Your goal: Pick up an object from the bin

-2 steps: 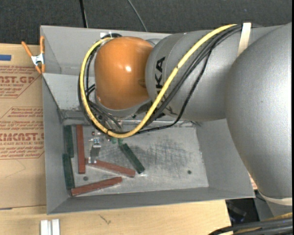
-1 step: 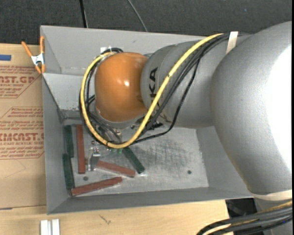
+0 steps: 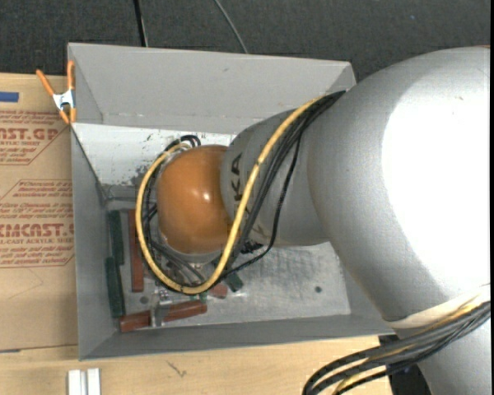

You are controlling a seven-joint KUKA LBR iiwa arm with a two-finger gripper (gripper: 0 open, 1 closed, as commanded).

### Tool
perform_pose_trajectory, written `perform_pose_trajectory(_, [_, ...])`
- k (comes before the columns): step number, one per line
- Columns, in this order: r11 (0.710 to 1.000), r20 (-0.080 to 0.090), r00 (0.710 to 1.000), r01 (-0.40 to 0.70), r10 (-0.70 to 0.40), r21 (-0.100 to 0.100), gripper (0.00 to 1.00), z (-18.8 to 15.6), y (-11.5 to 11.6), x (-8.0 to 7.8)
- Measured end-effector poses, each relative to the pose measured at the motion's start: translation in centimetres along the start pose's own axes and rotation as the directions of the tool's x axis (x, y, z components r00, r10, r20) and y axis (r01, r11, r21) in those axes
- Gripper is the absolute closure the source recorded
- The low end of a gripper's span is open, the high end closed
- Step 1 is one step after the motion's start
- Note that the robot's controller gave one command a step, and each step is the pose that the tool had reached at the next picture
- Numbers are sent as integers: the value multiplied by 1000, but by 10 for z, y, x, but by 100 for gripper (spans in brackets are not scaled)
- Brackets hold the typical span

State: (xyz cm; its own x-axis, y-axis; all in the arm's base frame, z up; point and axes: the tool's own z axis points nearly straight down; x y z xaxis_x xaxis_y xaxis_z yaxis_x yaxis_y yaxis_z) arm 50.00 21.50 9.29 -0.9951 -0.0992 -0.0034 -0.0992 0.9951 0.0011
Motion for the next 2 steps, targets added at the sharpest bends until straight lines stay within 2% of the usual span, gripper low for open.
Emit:
perform_pose_trajectory(1, [997, -7, 997, -78, 78, 0, 0, 17, -16, -11])
perform_pose_trajectory(2, [1000, -8, 1000, -8, 8, 0, 100, 20, -59, 25])
